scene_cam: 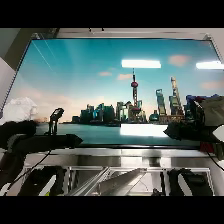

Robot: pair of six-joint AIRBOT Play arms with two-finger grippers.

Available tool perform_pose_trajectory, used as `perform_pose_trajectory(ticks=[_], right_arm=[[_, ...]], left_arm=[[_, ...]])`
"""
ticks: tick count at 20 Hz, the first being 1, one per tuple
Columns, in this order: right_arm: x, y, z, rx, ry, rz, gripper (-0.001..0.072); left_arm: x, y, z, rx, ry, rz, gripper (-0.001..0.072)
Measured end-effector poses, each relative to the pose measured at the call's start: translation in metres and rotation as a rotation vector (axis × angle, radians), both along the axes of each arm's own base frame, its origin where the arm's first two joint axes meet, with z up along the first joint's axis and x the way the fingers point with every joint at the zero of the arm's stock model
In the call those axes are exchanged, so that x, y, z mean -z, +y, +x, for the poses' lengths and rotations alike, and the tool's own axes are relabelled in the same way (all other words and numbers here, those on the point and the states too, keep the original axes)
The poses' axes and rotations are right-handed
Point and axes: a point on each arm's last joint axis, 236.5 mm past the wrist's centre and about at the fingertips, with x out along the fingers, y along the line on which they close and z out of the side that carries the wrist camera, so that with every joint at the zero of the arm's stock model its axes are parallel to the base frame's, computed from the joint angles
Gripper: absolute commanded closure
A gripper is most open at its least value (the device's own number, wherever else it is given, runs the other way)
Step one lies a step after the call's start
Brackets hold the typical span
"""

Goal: Fold the shirts.

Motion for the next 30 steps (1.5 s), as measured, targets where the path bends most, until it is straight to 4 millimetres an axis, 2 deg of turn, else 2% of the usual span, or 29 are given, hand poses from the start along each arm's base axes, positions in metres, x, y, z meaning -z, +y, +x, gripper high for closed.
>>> perform_pose_trajectory(ticks=[5,8,9,10,12,14,18,21,23,25,29,30], right_arm=[[0.0,0.0,0.0,0.0,-0.001,0.0,0.069],[0.0,0.0,0.0,0.001,-0.001,0.0,0.069],[0.0,0.0,0.0,0.001,-0.001,-0.001,0.069],[0.0,0.0,0.0,0.001,-0.001,-0.001,0.069],[0.0,0.0,0.0,0.001,-0.001,-0.001,0.069],[0.0,0.0,0.0,0.001,-0.001,-0.001,0.069],[0.0,0.0,0.0,0.001,-0.001,0.0,0.069],[0.0,0.0,0.0,0.001,-0.001,-0.001,0.069],[0.0,0.0,0.0,0.001,-0.001,0.0,0.069],[0.0,0.0,0.0,0.001,-0.001,0.0,0.069],[0.0,0.0,0.0,0.002,0.0,0.0,0.069],[0.0,0.0,0.0,0.002,0.0,-0.001,0.069]], left_arm=[[0.007,0.0,0.001,-0.001,0.036,0.01,0.0686],[0.003,0.008,0.012,0.008,0.016,0.063,0.068],[-0.002,0.015,0.019,0.012,-0.001,0.097,0.0326],[-0.009,0.023,0.029,0.012,-0.022,0.141,0.0028],[-0.025,0.048,0.055,-0.033,-0.055,0.24,0.0026],[-0.043,0.083,0.085,-0.106,-0.091,0.342,0.0026],[-0.077,0.187,0.15,-0.359,-0.132,0.52,0.0027],[-0.078,0.268,0.179,-0.48,-0.121,0.616,0.0026],[-0.061,0.313,0.189,-0.507,-0.074,0.661,0.0026],[-0.029,0.344,0.192,-0.485,-0.006,0.682,0.0027],[0.041,0.375,0.189,-0.392,0.129,0.713,0.0028],[0.057,0.379,0.188,-0.369,0.158,0.715,0.0075]])
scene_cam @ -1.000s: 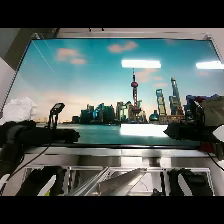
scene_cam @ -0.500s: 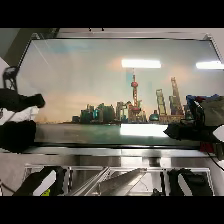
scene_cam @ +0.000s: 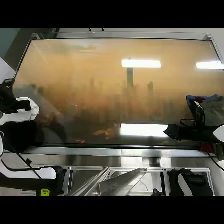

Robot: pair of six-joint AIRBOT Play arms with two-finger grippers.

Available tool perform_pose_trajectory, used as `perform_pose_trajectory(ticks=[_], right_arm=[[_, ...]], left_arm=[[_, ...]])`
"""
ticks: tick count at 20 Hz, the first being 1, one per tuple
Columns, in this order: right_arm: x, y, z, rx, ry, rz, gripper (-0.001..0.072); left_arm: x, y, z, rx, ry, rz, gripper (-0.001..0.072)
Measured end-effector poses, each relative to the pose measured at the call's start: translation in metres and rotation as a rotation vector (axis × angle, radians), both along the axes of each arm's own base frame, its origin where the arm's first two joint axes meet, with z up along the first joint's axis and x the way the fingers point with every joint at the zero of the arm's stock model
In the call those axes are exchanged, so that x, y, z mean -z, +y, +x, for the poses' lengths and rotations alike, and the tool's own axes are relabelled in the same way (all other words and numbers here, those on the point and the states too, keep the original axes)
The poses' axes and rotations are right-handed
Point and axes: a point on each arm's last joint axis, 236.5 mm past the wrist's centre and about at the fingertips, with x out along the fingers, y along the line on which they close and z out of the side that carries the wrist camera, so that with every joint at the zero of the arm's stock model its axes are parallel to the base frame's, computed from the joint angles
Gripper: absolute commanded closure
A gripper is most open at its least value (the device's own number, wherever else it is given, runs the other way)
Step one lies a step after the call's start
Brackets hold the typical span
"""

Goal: Fold the shirts.

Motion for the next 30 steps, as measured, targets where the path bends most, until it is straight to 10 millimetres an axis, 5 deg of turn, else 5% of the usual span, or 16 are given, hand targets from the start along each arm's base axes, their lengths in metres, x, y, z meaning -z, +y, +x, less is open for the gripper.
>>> perform_pose_trajectory(ticks=[2,6,8,11,15,17,19,22,24,27,30], right_arm=[[0.0,0.0,0.0,0.0,0.0,0.0,0.069],[0.0,0.0,0.0,0.001,0.0,0.0,0.069],[0.0,0.0,0.0,0.001,0.0,0.0,0.069],[0.0,0.0,0.0,0.001,-0.002,0.0,0.069],[0.0,0.0,0.001,0.002,-0.002,0.0,0.069],[0.0,0.0,0.001,0.001,-0.003,0.0,0.069],[0.0,0.0,0.001,0.002,-0.003,0.0,0.069],[0.0,0.0,0.001,0.002,-0.004,0.0,0.069],[0.0,0.0,0.001,0.001,-0.003,0.0,0.069],[0.0,-0.001,0.001,-0.009,-0.008,-0.006,0.0688],[0.0,-0.001,0.001,-0.03,-0.019,-0.014,0.0682]], left_arm=[[0.022,0.005,-0.003,0.012,0.048,-0.007,0.068],[0.021,0.006,0.002,0.01,0.076,-0.015,0.0687],[-0.011,0.001,0.018,0.03,0.038,0.01,0.0687],[-0.089,-0.03,0.051,0.098,-0.097,0.051,0.0687],[-0.216,-0.157,0.086,0.295,-0.42,-0.099,0.0687],[-0.271,-0.243,0.081,0.443,-0.559,-0.243,0.0687],[-0.302,-0.316,0.059,0.572,-0.615,-0.365,0.0687],[-0.304,-0.399,0.017,0.73,-0.583,-0.504,0.0687],[-0.281,-0.437,-0.006,0.791,-0.508,-0.569,0.0687],[-0.23,-0.469,-0.028,0.812,-0.396,-0.623,0.0687],[-0.177,-0.474,-0.036,0.776,-0.31,-0.629,0.0684]])
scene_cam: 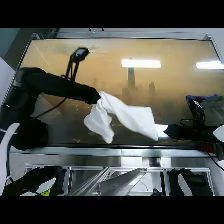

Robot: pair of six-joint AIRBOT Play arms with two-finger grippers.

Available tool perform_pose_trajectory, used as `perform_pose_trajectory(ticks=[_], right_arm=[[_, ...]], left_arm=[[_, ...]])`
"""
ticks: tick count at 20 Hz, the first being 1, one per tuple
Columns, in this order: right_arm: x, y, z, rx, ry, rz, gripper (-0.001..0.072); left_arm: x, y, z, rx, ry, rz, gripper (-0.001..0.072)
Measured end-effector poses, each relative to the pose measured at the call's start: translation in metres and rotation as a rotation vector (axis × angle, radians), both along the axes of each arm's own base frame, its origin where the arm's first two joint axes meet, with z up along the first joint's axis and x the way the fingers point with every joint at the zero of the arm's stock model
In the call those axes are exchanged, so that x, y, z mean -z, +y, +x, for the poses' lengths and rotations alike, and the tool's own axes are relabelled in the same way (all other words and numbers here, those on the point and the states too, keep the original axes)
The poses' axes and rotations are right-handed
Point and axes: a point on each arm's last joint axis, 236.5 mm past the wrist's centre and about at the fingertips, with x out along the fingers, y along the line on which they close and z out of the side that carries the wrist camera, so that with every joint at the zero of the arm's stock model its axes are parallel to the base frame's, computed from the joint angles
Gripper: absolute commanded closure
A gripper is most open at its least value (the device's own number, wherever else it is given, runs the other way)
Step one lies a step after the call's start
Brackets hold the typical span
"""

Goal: Fold the shirts.

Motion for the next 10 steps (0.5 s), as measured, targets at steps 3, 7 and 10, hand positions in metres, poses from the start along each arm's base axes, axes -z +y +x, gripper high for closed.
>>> perform_pose_trajectory(ticks=[3,7,10], right_arm=[[0.003,-0.001,0.001,-0.009,0.003,-0.006,0.0285],[0.011,-0.003,0.007,-0.01,0.031,-0.01,0.0268],[0.026,-0.004,0.015,-0.034,0.076,-0.014,0.0269]], left_arm=[[0.049,0.009,-0.005,-0.021,0.093,0.041,0.0002],[0.083,0.036,-0.007,-0.069,0.226,0.088,0.0017],[0.092,0.068,-0.013,-0.115,0.312,0.11,0.0016]])
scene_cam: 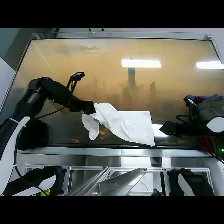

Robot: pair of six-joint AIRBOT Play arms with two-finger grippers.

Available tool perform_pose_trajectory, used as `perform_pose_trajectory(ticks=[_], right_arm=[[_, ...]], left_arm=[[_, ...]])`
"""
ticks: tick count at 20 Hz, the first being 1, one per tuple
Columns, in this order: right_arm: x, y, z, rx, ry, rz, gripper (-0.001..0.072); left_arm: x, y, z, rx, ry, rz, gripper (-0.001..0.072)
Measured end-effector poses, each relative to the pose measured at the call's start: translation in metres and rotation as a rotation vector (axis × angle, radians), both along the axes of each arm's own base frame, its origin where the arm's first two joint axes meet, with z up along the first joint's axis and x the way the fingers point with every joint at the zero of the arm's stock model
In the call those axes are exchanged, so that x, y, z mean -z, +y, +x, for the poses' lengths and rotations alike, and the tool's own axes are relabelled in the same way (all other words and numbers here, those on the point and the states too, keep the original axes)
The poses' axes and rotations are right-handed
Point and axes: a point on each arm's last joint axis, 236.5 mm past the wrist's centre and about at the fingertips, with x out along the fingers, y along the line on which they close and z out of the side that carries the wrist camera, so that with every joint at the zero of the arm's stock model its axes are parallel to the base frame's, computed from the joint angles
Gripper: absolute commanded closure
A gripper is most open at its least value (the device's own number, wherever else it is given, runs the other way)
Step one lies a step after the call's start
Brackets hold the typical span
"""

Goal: Fold the shirts.

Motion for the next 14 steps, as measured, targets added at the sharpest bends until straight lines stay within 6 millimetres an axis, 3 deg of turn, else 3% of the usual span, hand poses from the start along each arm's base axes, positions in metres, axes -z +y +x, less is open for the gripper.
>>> perform_pose_trajectory(ticks=[2,5,9,14], right_arm=[[0.012,0.001,0.009,-0.019,0.035,0.007,0.0269],[0.028,0.001,0.032,-0.037,0.055,0.019,0.0269],[0.052,0.008,0.067,-0.058,0.059,0.063,0.0273],[0.079,0.021,0.094,-0.075,0.048,0.139,0.0274]], left_arm=[[0.009,0.019,-0.014,-0.038,0.05,0.01,0.0017],[0.027,0.028,-0.05,-0.067,0.112,-0.003,0.0017],[0.06,0.015,-0.082,-0.077,0.095,-0.018,0.0018],[0.1,-0.003,-0.093,-0.098,0.062,-0.007,0.0018]])
